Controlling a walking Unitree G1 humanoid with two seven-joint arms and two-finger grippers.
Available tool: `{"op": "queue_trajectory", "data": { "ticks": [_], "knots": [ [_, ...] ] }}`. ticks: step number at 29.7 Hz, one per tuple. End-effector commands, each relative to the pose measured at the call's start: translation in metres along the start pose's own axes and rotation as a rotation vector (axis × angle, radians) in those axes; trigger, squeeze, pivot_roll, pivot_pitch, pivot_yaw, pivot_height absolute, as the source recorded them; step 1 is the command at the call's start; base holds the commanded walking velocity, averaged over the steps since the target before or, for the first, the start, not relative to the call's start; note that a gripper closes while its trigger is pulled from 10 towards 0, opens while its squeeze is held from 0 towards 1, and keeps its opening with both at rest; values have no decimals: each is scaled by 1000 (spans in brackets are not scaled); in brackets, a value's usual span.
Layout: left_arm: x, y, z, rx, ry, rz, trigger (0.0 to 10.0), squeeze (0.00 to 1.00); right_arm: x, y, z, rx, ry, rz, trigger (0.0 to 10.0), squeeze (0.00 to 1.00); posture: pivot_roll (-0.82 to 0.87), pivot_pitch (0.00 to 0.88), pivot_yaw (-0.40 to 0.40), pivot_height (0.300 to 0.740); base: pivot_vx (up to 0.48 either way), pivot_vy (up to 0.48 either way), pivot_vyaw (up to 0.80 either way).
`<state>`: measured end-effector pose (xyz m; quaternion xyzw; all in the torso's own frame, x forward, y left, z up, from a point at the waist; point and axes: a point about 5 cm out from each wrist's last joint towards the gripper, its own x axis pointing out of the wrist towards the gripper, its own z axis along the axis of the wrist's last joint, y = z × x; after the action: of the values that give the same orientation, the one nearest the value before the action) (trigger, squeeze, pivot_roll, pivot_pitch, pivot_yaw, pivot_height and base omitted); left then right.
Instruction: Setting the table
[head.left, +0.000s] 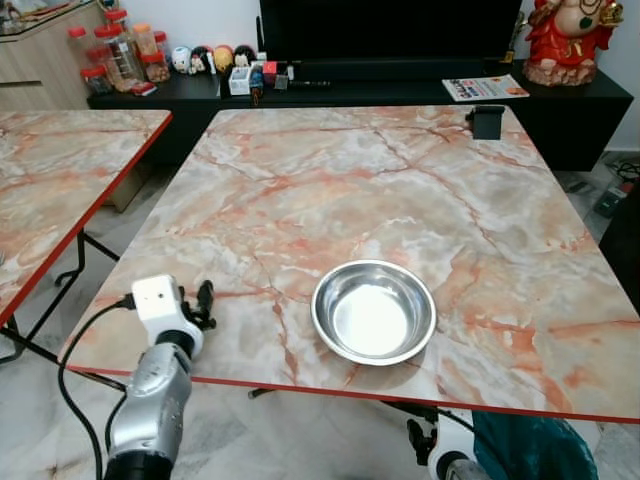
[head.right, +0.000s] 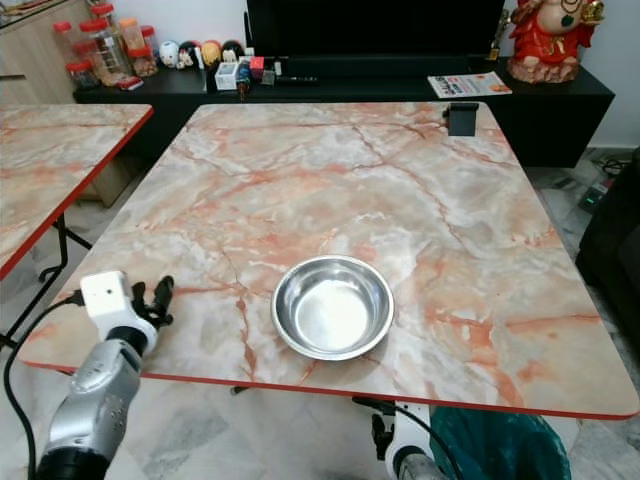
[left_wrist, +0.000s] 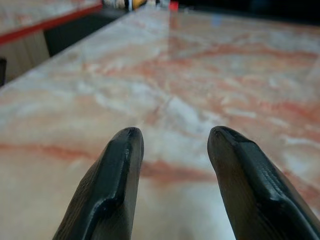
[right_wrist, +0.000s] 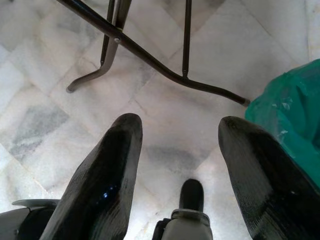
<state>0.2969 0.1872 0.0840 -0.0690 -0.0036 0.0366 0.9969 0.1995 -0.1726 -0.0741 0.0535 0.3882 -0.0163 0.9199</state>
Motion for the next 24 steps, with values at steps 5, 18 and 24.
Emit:
{"op": "queue_trajectory", "data": {
  "ticks": [5, 18, 24],
  "knots": [
    [4, -9, 5, 32, -69, 4, 10000, 0, 1, 2, 4, -4, -17, 4, 10000, 0, -6, 0, 59, 740, 0, 216, 0],
    [5, -14, 3, 39, -103, -15, 10000, 0, -1, 0, -4, -35, 25, -4, 10000, 0, -6, 0, 65, 740, 0, 369, 0],
    [5, -15, 3, 40, -106, -21, 10000, 0, -2, -1, -8, -49, 40, -11, 10000, 0, -3, 0, 62, 740, 0, 379, 0]
  ]
}}
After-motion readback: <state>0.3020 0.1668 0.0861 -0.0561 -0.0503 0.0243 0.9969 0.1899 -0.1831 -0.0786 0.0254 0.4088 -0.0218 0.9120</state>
